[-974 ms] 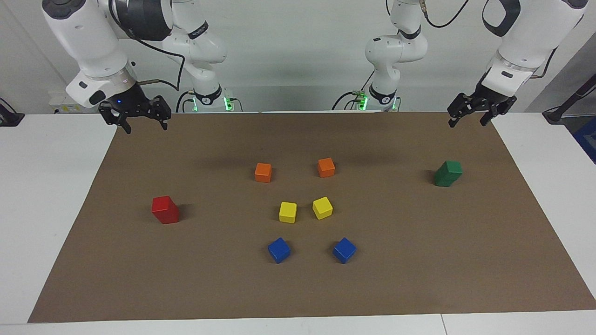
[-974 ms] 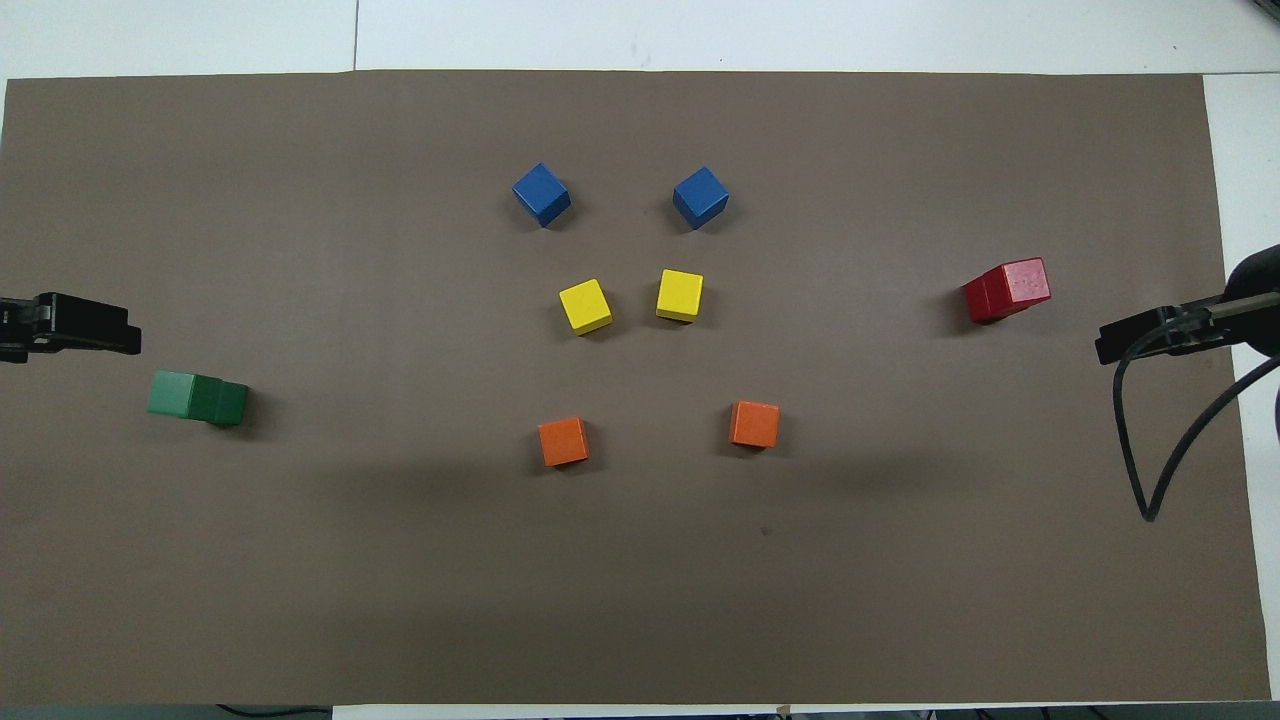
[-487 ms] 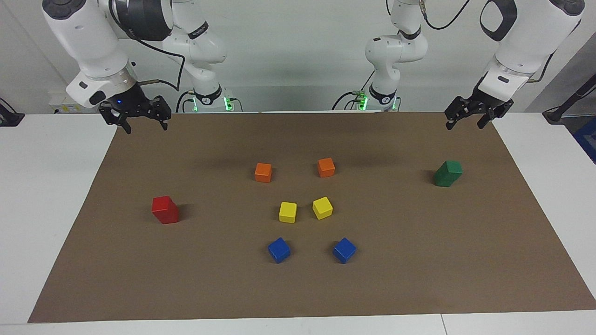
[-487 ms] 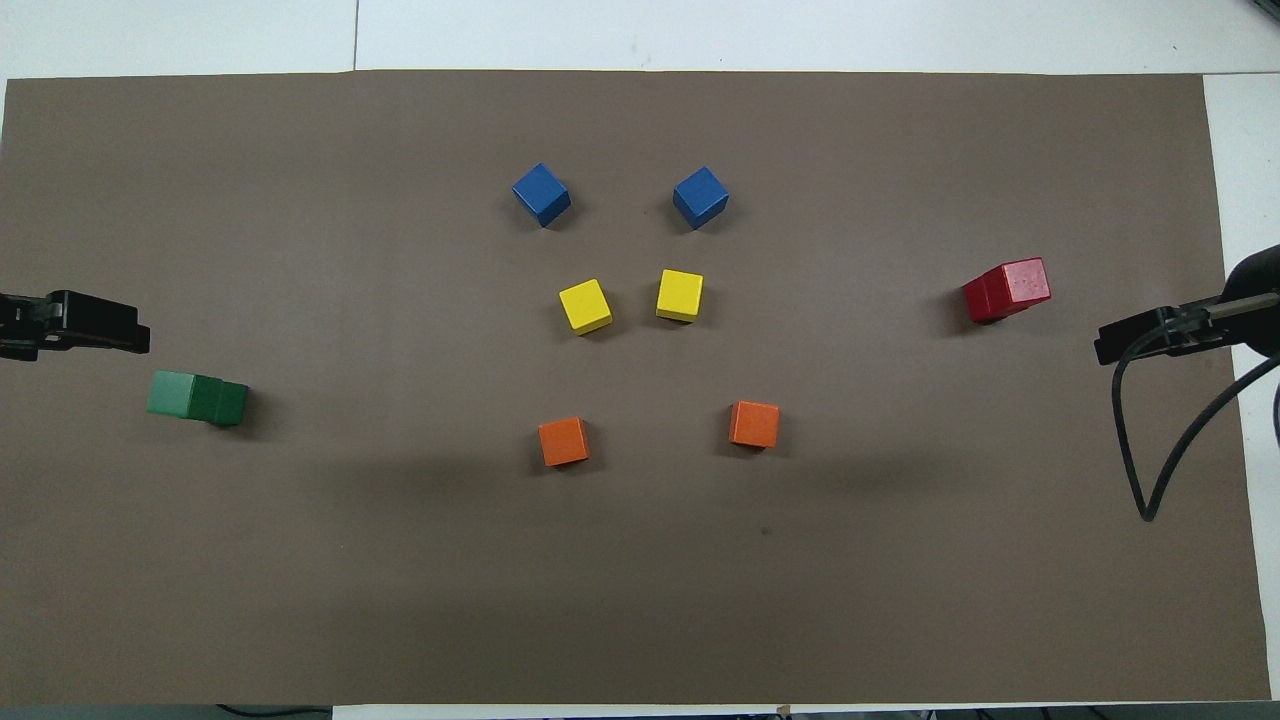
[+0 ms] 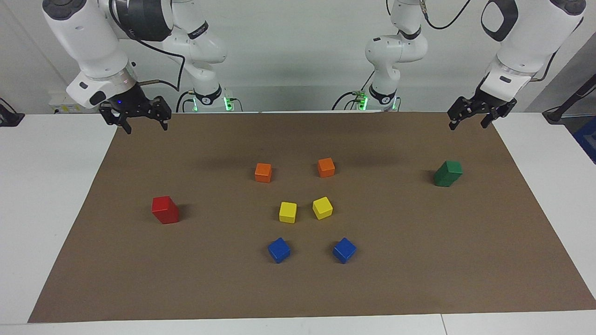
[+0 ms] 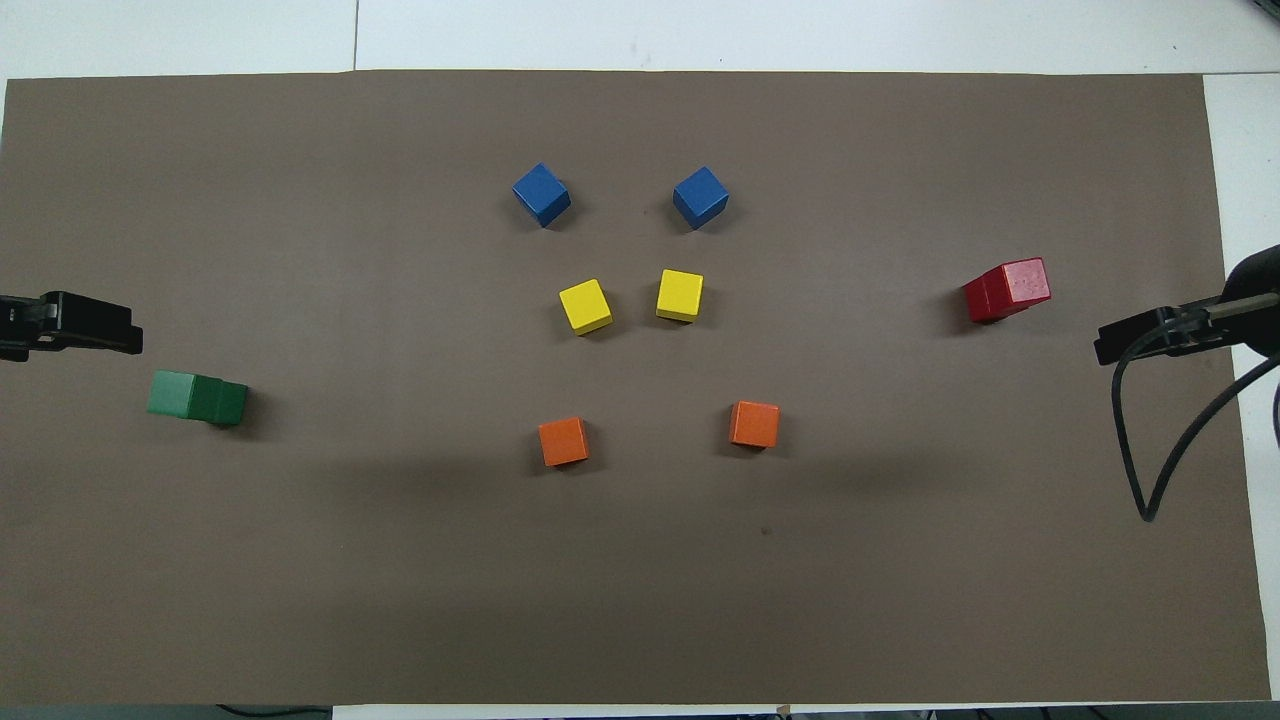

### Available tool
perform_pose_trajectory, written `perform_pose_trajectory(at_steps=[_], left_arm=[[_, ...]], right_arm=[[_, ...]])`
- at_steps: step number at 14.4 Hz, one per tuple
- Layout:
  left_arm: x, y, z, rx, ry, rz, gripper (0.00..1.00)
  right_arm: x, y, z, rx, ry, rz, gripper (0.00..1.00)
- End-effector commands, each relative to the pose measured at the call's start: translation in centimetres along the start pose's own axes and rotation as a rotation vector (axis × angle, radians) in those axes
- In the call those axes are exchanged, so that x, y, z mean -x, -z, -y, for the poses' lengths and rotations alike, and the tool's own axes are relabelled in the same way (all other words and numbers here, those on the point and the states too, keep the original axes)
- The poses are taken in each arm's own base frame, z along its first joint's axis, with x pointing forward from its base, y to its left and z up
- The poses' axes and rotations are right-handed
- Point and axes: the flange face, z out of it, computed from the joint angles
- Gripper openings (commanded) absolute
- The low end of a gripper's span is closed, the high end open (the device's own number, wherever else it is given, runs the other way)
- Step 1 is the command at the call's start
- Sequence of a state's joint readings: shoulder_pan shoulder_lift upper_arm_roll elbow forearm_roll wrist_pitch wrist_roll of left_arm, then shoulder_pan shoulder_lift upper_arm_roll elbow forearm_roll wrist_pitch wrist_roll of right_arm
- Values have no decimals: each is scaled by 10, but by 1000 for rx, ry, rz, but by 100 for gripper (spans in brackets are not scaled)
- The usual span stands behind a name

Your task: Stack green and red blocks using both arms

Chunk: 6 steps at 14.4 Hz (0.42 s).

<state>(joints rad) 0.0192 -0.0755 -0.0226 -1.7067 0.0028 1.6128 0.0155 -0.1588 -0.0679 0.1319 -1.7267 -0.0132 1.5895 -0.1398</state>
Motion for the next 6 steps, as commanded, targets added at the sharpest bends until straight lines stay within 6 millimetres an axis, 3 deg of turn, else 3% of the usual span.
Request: perform_pose_trajectory(at_steps=[1,6], left_arm=[[0,5,-2,-20,-11,-6,100],[0,6,-7,-20,-16,-12,100]], right_arm=[[2,-3,1,-9,-21,8,100],[2,-3,0,-9,-23,6,100]])
